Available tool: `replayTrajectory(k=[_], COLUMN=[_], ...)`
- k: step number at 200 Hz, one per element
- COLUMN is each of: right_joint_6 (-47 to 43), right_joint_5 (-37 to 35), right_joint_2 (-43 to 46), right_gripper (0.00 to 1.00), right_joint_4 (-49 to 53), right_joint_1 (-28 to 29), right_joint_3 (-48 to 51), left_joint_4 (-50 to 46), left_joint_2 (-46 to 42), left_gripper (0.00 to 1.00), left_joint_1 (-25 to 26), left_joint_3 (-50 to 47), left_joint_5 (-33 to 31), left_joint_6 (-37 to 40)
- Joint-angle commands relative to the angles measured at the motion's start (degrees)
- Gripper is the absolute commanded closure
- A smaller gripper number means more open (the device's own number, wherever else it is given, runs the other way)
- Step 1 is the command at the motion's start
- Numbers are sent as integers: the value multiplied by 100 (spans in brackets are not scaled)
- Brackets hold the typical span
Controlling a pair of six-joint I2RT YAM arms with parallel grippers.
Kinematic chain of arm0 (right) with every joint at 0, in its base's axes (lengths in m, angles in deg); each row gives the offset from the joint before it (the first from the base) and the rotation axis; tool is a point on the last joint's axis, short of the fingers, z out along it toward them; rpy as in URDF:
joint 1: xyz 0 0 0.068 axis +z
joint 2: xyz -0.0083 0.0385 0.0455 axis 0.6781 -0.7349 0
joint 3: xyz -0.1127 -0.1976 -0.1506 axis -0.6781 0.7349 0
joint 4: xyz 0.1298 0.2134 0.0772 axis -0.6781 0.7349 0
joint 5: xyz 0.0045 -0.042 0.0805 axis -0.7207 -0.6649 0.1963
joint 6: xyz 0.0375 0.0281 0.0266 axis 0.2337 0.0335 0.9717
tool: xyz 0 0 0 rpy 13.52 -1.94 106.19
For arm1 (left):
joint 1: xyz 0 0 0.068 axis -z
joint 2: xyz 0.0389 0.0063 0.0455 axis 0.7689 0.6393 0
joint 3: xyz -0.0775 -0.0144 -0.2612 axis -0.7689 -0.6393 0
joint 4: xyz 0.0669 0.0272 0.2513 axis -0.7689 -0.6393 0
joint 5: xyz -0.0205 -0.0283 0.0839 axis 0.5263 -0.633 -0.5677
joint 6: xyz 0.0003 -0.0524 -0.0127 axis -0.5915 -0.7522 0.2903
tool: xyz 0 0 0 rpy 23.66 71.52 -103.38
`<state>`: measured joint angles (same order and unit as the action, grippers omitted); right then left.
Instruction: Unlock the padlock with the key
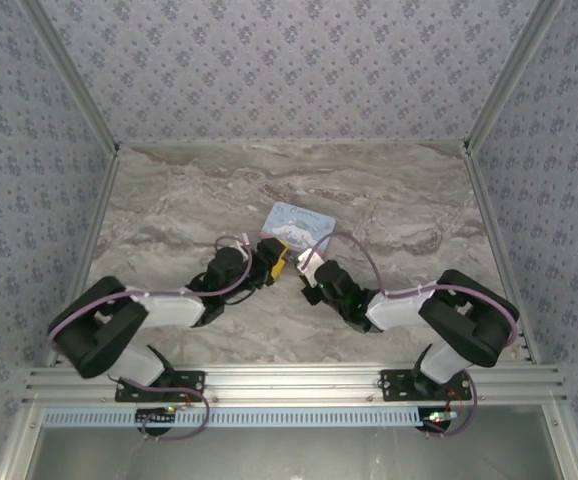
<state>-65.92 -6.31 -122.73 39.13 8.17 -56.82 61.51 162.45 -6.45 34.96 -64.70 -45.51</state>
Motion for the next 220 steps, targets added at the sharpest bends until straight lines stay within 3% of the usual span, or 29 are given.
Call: replayTrajectory(k=[1,34,65,151,178,220], right_joint_6=[747,1656,2774,5180,5770,6049], right_joint_5=[746,1381,2049,3479,3596,3510], right_joint_2=[297,562,669,50,-260,-462], right_gripper=[100,100,100,100,100,98], right_joint_4=[159,285,193,-154,-615,-544], right_joint_1=[-238,-593,-987,-1775,-1863,-1920], right_joint_3=[60,104,212,397,533,539], left_joint_4=[-1125,-2461,-3172,-3261,-3204,-3137], left_joint_2=[-657,-1459,-1843,-1659,-1492,-1234], left_gripper=[30,16,13,12,12,12], left_joint_1=[-177,-457,-732,-1112,-1155,-1205], left_joint_3=[149,616,815,846,917,1019], left_joint_5=[-125,-323,-434,-156,-47,48], left_joint_6=[597,1500,1862,1913,1915,1967])
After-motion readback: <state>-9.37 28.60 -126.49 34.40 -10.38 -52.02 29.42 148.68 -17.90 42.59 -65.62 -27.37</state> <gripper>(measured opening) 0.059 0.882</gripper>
